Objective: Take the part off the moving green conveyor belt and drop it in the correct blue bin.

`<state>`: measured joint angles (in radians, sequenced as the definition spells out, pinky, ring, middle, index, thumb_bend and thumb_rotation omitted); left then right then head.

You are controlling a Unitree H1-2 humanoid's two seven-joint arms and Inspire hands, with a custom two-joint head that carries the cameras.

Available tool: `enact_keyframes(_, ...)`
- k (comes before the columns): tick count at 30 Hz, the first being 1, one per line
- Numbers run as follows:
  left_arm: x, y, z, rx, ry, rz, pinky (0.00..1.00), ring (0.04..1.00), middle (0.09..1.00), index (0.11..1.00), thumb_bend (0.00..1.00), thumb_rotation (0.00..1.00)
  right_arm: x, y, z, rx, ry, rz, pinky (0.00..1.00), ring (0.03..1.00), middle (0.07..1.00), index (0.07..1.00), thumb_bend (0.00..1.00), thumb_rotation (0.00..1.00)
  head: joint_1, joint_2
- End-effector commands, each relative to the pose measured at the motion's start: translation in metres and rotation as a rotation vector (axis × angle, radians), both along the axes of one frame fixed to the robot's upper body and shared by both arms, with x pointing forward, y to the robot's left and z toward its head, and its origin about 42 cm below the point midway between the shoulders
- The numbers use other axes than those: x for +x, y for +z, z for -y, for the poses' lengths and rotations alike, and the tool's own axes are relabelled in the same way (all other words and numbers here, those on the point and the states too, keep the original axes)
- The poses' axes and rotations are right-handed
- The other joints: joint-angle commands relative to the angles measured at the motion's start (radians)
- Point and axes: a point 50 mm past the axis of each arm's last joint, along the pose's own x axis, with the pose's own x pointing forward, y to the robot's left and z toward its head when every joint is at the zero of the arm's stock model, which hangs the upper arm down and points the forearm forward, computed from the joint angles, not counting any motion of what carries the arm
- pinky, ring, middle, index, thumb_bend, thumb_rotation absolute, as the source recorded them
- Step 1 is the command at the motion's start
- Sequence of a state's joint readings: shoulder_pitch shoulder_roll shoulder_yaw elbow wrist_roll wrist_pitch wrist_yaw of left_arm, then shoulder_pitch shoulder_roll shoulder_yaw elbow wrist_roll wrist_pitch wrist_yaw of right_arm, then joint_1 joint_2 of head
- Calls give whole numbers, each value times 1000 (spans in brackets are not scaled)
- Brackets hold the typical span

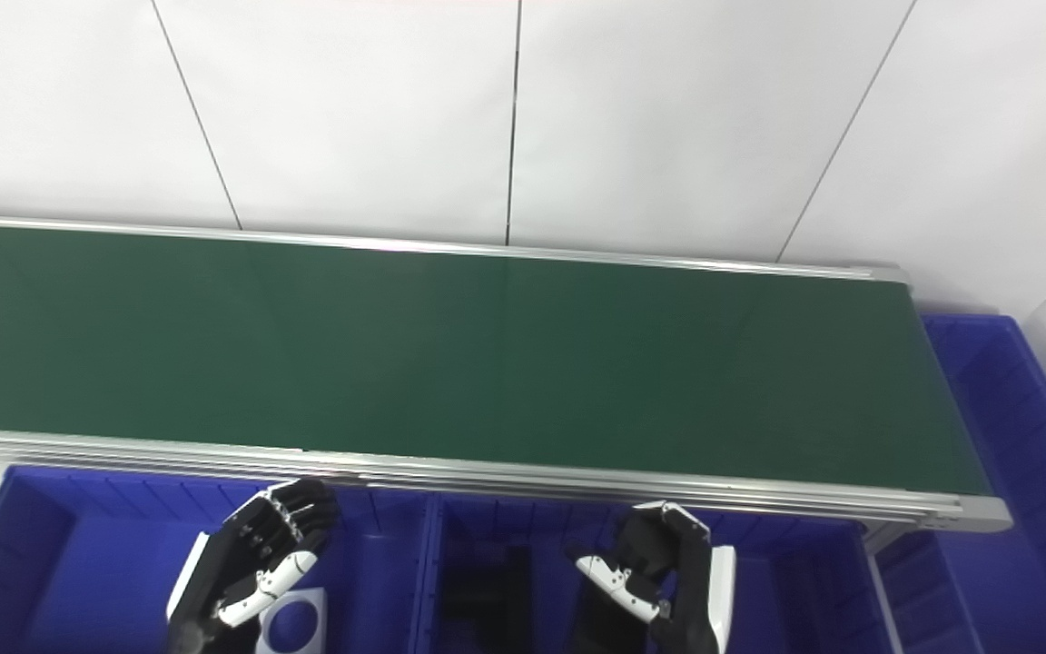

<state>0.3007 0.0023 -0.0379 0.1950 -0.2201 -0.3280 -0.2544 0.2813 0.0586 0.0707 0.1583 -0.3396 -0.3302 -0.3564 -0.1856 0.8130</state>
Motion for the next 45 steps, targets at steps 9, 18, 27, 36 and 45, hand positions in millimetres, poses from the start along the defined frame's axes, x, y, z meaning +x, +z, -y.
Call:
enact_keyframes(9,8,9,-1,5,-2,46,709,667,685,657,586,0,-6,17,-9,-52,123,-13,791,853,905,959,921,789,11,0)
enact_keyframes(18,6,8,1,1,-14,35,714,673,694,662,588,0,-9,29,-6,11,197,16,996,992,998,1000,967,470,28,-4)
enact_keyframes(27,8,10,2,-4,-7,44,699,661,689,655,586,0,-15,32,-7,73,259,122,692,806,854,828,733,147,23,17)
enact_keyframes(36,10,16,-1,-5,-1,53,686,658,688,656,588,0,-13,27,-13,68,273,109,642,742,796,805,692,130,-5,56)
enact_keyframes(45,13,21,-7,-11,10,50,685,656,680,653,594,0,-5,31,-17,69,304,107,629,733,791,790,767,63,-30,78)
